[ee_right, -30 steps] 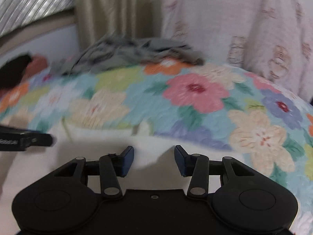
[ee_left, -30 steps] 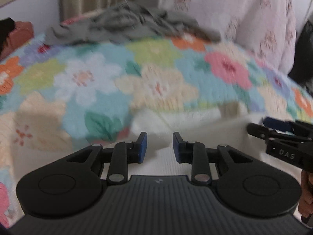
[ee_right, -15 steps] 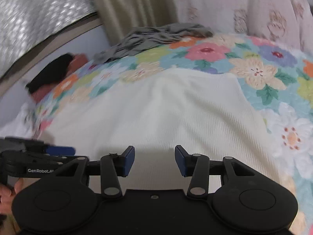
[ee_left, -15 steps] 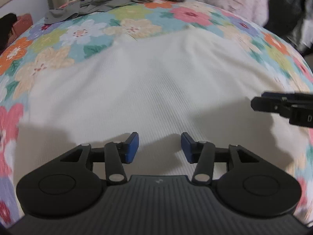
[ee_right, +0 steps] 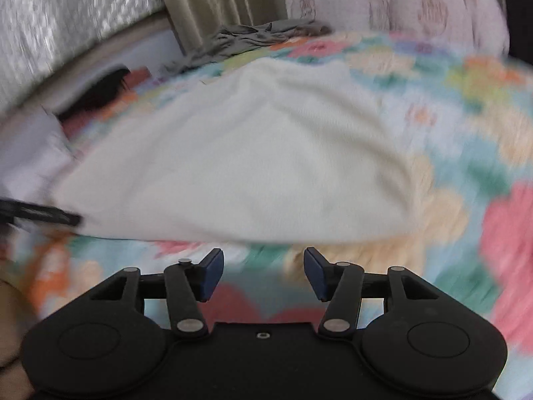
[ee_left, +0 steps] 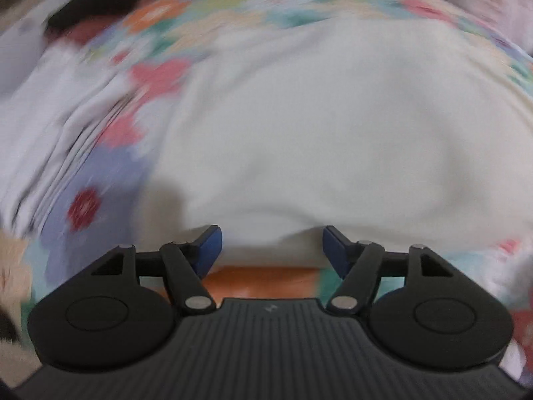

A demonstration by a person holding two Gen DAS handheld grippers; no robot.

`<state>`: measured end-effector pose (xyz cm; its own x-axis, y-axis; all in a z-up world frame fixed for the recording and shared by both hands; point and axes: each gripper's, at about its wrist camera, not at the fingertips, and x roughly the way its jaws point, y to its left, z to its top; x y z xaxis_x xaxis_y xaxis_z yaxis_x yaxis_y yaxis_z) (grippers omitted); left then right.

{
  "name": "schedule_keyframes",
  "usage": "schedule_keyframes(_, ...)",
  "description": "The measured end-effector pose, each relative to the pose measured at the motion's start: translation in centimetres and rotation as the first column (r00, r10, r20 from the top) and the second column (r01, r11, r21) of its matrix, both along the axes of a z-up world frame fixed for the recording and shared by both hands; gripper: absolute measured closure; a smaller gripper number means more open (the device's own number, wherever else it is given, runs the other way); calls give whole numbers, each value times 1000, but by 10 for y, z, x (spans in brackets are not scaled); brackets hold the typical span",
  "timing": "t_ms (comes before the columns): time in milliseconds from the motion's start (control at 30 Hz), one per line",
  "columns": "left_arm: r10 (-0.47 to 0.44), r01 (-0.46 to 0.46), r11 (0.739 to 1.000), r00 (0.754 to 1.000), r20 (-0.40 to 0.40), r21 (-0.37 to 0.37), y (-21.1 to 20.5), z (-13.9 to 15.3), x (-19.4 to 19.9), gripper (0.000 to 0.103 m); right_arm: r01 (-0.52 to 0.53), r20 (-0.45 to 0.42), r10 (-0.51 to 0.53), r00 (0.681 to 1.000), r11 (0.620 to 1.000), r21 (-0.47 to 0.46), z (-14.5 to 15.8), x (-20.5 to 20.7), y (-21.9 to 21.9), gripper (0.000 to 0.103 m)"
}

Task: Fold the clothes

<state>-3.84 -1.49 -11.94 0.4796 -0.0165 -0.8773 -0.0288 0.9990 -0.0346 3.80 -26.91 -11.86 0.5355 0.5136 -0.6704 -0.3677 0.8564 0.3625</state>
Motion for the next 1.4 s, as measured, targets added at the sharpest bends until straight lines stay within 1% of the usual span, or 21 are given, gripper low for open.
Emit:
schedule_keyframes(67,36,-37,997,999,-10,-74,15,1,4,38,70,-42,-66,997,990,123,-16,2,-15,37)
schedule_keyframes(100,42,-41,996,999,8,-84,16,4,3,38,127,-79,-115,990,977,173,-24,6,-22,37)
schedule_keyframes(200,14,-5,995,996,94,-100,6,15,-1,38,261,-161,-218,963,902,344,-38,20,-39,36)
schedule_keyframes(267,-25,44,992,987,160,-116,-5,22,-7,37,307,-170,-260,951,865,396,-43,33,-43,36)
schedule_keyframes(333,-82,102,990,978,193,-97,-18,23,-9,37,355,-162,-316,935,851,388,-47,50,-41,36)
schedule_keyframes(367,-103,121,989,976,190,-86,-24,21,-6,37,381,-158,-347,924,842,382,-48,58,-39,38)
schedule_keyframes(433,-99,110,992,985,141,-66,-28,12,1,37,436,-146,-411,900,831,345,-48,69,-30,54)
schedule_keyframes(467,-94,102,992,989,113,-73,-24,11,4,37,435,-124,-418,900,844,312,-43,72,-24,83)
schedule_keyframes(500,-88,95,992,992,85,-86,-17,11,6,37,424,-91,-416,905,860,283,-36,74,-17,86)
schedule_keyframes(567,-77,80,991,997,28,-111,-4,12,11,37,354,36,-375,926,898,263,-11,67,-4,89)
schedule_keyframes(633,-54,59,978,998,30,-199,15,24,18,37,280,163,-322,933,930,238,16,59,8,90)
schedule_keyframes(667,-52,60,969,998,41,-241,24,30,23,37,255,194,-295,936,944,208,27,59,15,90)
schedule_keyframes(700,-54,67,958,997,54,-280,32,36,28,37,237,207,-273,939,954,186,38,62,23,90)
schedule_keyframes(767,-62,78,949,996,63,-306,42,44,38,38,199,215,-232,949,966,166,58,66,40,91)
schedule_keyframes(900,-78,97,952,994,77,-291,58,48,48,38,50,260,-87,962,988,146,91,71,98,91)
schedule_keyframes(1000,-63,80,952,996,69,-297,74,43,48,38,-109,299,74,952,989,103,106,66,160,91)
schedule_keyframes(1100,-1,23,939,998,65,-343,97,36,44,38,-314,294,283,913,947,61,100,55,234,92)
schedule_keyframes(1167,56,-33,929,997,53,-368,114,28,41,39,-404,243,381,892,913,50,80,49,269,92)
schedule_keyframes(1200,81,-60,927,996,42,-371,121,24,40,39,-423,195,406,893,904,53,66,50,282,92)
schedule_keyframes(1300,132,-116,916,991,14,-383,134,16,38,39,-405,43,402,914,911,82,26,54,300,92)
schedule_keyframes(1400,133,-120,899,991,3,-422,137,12,39,39,-401,12,401,916,914,62,2,50,300,92)
